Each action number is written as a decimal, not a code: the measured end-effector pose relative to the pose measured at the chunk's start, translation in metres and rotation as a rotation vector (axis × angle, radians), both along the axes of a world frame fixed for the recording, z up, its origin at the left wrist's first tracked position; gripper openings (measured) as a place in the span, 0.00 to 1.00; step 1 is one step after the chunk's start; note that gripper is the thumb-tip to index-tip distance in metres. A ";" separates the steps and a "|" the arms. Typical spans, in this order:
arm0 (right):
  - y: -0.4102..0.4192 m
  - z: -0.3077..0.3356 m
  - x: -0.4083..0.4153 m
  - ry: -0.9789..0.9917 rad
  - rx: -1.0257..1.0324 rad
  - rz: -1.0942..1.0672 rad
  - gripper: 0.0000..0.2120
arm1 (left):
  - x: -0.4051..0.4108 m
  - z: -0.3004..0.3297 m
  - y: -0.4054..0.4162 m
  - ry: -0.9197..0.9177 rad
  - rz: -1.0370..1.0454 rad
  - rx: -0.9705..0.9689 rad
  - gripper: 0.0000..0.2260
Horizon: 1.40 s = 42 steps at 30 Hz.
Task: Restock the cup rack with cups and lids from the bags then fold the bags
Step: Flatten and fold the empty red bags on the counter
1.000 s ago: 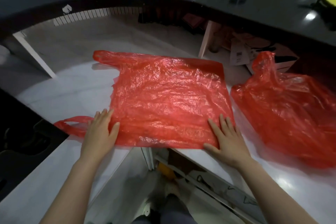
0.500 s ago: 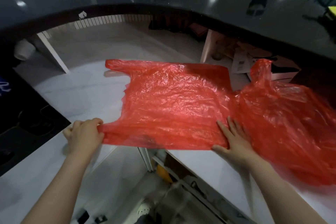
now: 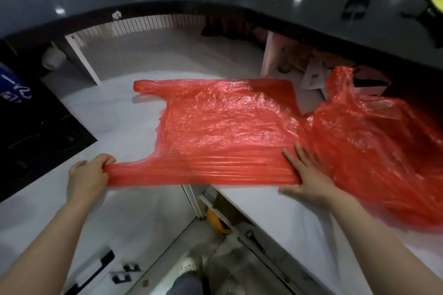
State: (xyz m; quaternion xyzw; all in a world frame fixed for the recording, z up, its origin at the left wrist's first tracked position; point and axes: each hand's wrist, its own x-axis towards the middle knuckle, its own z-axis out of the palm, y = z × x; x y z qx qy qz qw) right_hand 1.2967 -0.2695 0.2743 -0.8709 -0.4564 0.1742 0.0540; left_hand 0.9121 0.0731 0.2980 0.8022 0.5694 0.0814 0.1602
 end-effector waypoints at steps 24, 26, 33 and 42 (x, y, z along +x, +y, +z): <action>-0.016 0.010 -0.048 -0.149 0.178 0.133 0.49 | 0.046 -0.028 -0.079 0.337 -0.700 0.250 0.30; -0.018 0.012 -0.049 -0.176 0.140 0.197 0.47 | 0.039 -0.020 -0.072 0.218 -0.649 0.166 0.27; -0.020 0.014 -0.046 -0.114 0.508 0.073 0.19 | 0.022 0.021 -0.042 0.057 -0.507 0.050 0.19; -0.005 0.043 -0.039 0.350 0.957 -0.411 0.12 | -0.008 0.050 -0.014 0.001 -0.258 0.278 0.10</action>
